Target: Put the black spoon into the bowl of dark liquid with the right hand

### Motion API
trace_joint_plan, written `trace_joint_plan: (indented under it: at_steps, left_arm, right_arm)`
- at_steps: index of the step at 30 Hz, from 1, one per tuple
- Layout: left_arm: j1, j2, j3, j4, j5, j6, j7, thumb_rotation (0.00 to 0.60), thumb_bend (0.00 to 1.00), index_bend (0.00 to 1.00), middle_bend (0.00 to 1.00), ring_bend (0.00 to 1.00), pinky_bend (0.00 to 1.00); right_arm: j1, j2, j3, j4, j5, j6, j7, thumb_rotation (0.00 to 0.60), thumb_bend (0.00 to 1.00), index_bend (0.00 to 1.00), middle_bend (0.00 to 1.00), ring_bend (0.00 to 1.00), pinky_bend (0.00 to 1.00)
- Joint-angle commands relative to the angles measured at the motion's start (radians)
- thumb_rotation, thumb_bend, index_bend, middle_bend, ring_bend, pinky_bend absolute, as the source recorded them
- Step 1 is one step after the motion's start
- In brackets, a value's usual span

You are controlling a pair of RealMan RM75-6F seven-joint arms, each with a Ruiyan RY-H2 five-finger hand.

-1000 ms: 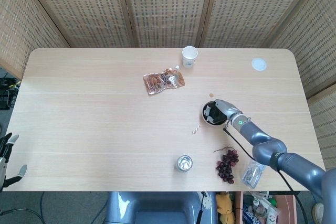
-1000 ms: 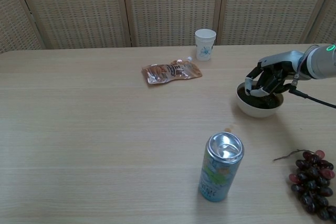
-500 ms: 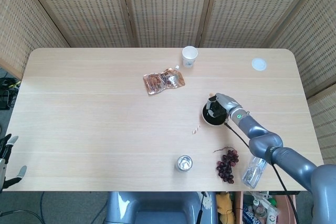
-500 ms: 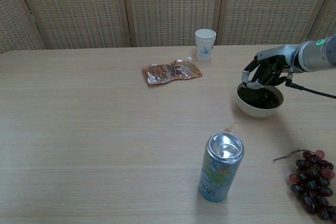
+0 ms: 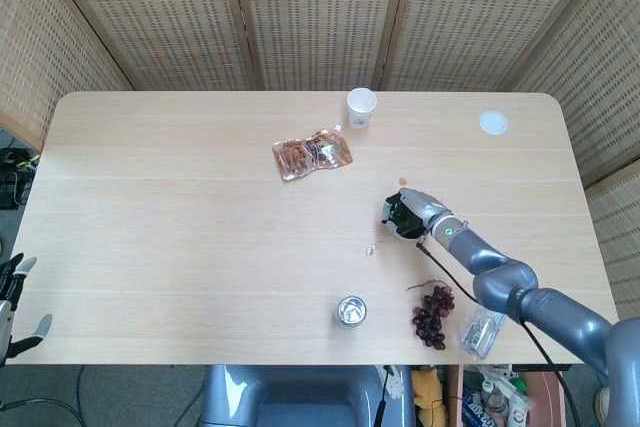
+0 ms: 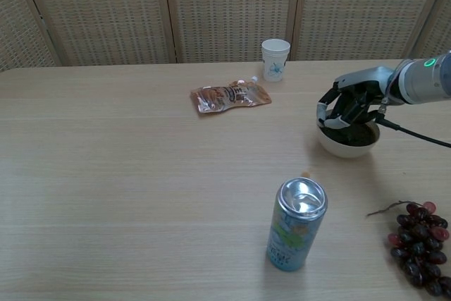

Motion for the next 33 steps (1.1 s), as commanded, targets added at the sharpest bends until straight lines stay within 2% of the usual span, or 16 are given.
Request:
trace_joint_plan:
  at_steps: [1, 2, 4, 5, 7, 17, 20, 23, 25, 27, 29, 31, 33]
  left_arm:
    - [0.000, -0.001, 0.000, 0.000, 0.002, 0.001, -0.001, 0.600, 0.36, 0.00, 0.00, 0.00, 0.00]
    - [0.000, -0.001, 0.000, 0.001, 0.002, 0.001, -0.002, 0.600, 0.36, 0.00, 0.00, 0.00, 0.00]
    - [0.000, 0.000, 0.001, 0.001, 0.002, 0.002, -0.003, 0.600, 0.36, 0.00, 0.00, 0.00, 0.00]
    - [0.001, 0.000, 0.001, 0.001, 0.003, 0.002, -0.003, 0.600, 0.36, 0.00, 0.00, 0.00, 0.00]
    - [0.000, 0.001, 0.001, 0.001, 0.004, 0.003, -0.003, 0.600, 0.36, 0.00, 0.00, 0.00, 0.00]
    - [-0.007, 0.010, -0.001, -0.013, 0.028, 0.016, 0.012, 0.600, 0.36, 0.00, 0.00, 0.00, 0.00]
    - [-0.012, 0.015, -0.002, -0.020, 0.042, 0.023, 0.020, 0.600, 0.36, 0.00, 0.00, 0.00, 0.00]
    - [-0.016, 0.019, -0.003, -0.023, 0.055, 0.027, 0.026, 0.600, 0.36, 0.00, 0.00, 0.00, 0.00]
    - [-0.021, 0.022, -0.002, -0.024, 0.066, 0.029, 0.032, 0.600, 0.36, 0.00, 0.00, 0.00, 0.00]
    - [-0.025, 0.023, -0.001, -0.025, 0.077, 0.029, 0.037, 0.600, 0.36, 0.00, 0.00, 0.00, 0.00]
    - [-0.030, 0.024, -0.001, -0.026, 0.086, 0.029, 0.043, 0.600, 0.36, 0.00, 0.00, 0.00, 0.00]
    - [-0.036, 0.024, -0.002, -0.028, 0.096, 0.030, 0.048, 0.600, 0.36, 0.00, 0.00, 0.00, 0.00]
    - [-0.042, 0.023, -0.004, -0.032, 0.104, 0.031, 0.051, 0.600, 0.36, 0.00, 0.00, 0.00, 0.00]
  right_arm:
    - [-0.006, 0.007, -0.006, 0.000, -0.003, 0.013, -0.005, 0.600, 0.51, 0.73, 0.92, 0.93, 1.00]
    - [-0.009, 0.009, -0.008, -0.001, -0.003, 0.020, -0.007, 0.600, 0.34, 0.71, 0.92, 0.93, 1.00]
    - [-0.015, 0.015, -0.013, -0.004, -0.001, 0.040, -0.015, 0.600, 0.12, 0.64, 0.92, 0.93, 1.00]
    - [-0.019, 0.017, -0.015, -0.006, 0.001, 0.051, -0.019, 0.600, 0.05, 0.60, 0.92, 0.93, 1.00]
    - [-0.023, 0.023, -0.022, -0.012, 0.004, 0.064, -0.028, 0.600, 0.00, 0.52, 0.92, 0.93, 1.00]
    - [-0.059, 0.059, -0.044, -0.098, 0.058, 0.194, -0.111, 0.600, 0.00, 0.36, 0.88, 0.93, 1.00]
    - [-0.083, 0.084, -0.046, -0.154, 0.084, 0.255, -0.143, 0.600, 0.00, 0.35, 0.80, 0.89, 1.00]
    - [-0.112, 0.109, -0.042, -0.215, 0.112, 0.333, -0.176, 0.600, 0.00, 0.35, 0.65, 0.74, 0.90]
    - [-0.135, 0.118, -0.045, -0.245, 0.117, 0.410, -0.220, 0.600, 0.00, 0.35, 0.55, 0.61, 0.76]
    - [-0.161, 0.124, -0.048, -0.284, 0.123, 0.485, -0.260, 0.600, 0.01, 0.35, 0.49, 0.52, 0.68]
    - [-0.186, 0.132, -0.049, -0.325, 0.131, 0.547, -0.289, 0.600, 0.08, 0.35, 0.45, 0.46, 0.64]
    - [-0.214, 0.145, -0.050, -0.371, 0.132, 0.608, -0.308, 0.600, 0.21, 0.38, 0.42, 0.42, 0.59]
    - [-0.256, 0.160, -0.058, -0.424, 0.113, 0.711, -0.353, 0.600, 0.26, 0.39, 0.41, 0.39, 0.55]
